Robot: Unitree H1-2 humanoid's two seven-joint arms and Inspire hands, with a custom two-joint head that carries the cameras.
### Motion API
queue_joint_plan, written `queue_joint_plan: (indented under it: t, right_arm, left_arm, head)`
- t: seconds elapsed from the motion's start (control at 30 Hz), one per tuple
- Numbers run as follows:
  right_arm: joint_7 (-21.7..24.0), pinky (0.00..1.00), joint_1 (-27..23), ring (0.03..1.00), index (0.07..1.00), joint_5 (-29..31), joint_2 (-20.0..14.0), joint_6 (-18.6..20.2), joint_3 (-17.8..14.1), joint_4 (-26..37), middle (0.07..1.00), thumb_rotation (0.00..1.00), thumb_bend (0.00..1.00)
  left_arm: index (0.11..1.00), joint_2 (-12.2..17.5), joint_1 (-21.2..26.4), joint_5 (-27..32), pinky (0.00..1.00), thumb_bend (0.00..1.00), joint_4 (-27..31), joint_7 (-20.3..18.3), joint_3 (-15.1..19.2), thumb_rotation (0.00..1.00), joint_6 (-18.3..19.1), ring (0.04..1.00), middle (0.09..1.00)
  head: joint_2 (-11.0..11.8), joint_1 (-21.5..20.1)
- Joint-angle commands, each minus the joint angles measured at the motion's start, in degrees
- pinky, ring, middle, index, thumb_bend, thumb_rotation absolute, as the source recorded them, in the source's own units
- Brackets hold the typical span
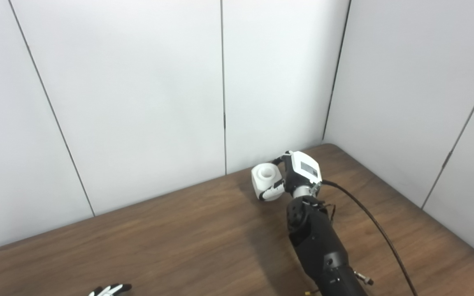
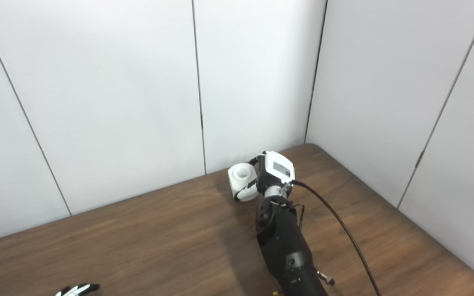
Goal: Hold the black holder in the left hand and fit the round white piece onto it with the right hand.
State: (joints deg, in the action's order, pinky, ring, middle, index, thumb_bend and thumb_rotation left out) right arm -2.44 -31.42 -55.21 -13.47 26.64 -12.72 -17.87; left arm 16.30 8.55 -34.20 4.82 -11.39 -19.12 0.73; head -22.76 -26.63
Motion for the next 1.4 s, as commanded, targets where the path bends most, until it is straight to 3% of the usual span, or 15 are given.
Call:
queue_joint_plan:
  t: [0.0, 0.17, 0.27, 0.47, 0.6, 0.93, 1.17, 1.37]
  right_arm:
    - [0.8, 0.79, -1.5, 0.964, 0.482, -0.9, -1.4, 0.3, 0.0, 1.1, 0.914, 0.14, 0.52]
    - [4.2, 0.77, -1.1, 0.969, 0.483, -1.9, -2.1, 0.3, 0.6, 3.9, 0.914, 0.14, 0.51]
    - [5.6, 0.75, -0.3, 0.980, 0.481, -0.5, -2.9, 0.3, 2.5, 6.9, 0.913, 0.14, 0.51]
    - [9.7, 0.80, 2.9, 0.987, 0.480, 3.0, -3.2, 0.2, 6.3, 17.8, 0.915, 0.14, 0.51]
    - [13.8, 0.76, 4.9, 0.991, 0.480, 3.0, -1.9, 0.3, 7.8, 26.0, 0.929, 0.15, 0.51]
    - [22.3, 0.82, 8.8, 0.996, 0.480, 4.2, 1.8, 0.1, 11.7, 42.7, 0.931, 0.14, 0.51]
    - [28.8, 0.80, 11.4, 1.000, 0.480, 7.0, 4.0, 0.2, 14.1, 51.3, 0.944, 0.14, 0.51]
    - [32.7, 0.84, 14.8, 1.000, 0.478, 9.6, 6.6, 0.2, 17.2, 56.4, 0.955, 0.14, 0.51]
  left_arm:
    - [0.480, 1.1, -0.6, 0.2, 1.00, 0.51, 0.1, -1.9, -0.2, 0.04, 0.7, 0.914, 0.877]
    - [0.480, 0.9, -0.5, -0.2, 1.00, 0.51, 1.0, -2.1, -0.3, 0.04, 1.3, 0.907, 0.874]
    - [0.481, 0.8, -0.4, -0.4, 1.00, 0.51, 1.4, -2.4, -0.4, 0.04, 1.6, 0.912, 0.878]
    - [0.481, 0.2, 0.0, -0.9, 1.00, 0.51, 2.1, -2.6, -0.7, 0.04, 2.3, 0.918, 0.882]
    - [0.482, 0.2, -0.1, -1.4, 1.00, 0.51, 2.9, -2.6, -1.2, 0.04, 3.1, 0.922, 0.886]
    - [0.482, -0.8, -0.1, -2.9, 1.00, 0.51, 2.6, -1.5, -1.5, 0.04, 2.9, 0.937, 0.897]
    - [0.482, -1.9, -0.1, -4.6, 1.00, 0.52, 3.8, -1.7, -1.8, 0.04, 4.2, 0.939, 0.896]
    - [0.482, -2.5, 0.5, -5.5, 1.00, 0.52, 3.6, -2.2, -2.2, 0.04, 5.3, 0.957, 0.905]
  head:
    - [-0.4, 0.0]
    - [-2.8, 1.2]
    - [-3.5, 2.2]
    - [-5.3, 3.9]
    - [-6.7, 5.5]
    - [-9.7, 9.5]
    - [-12.3, 13.8]
    - [-14.8, 16.1]
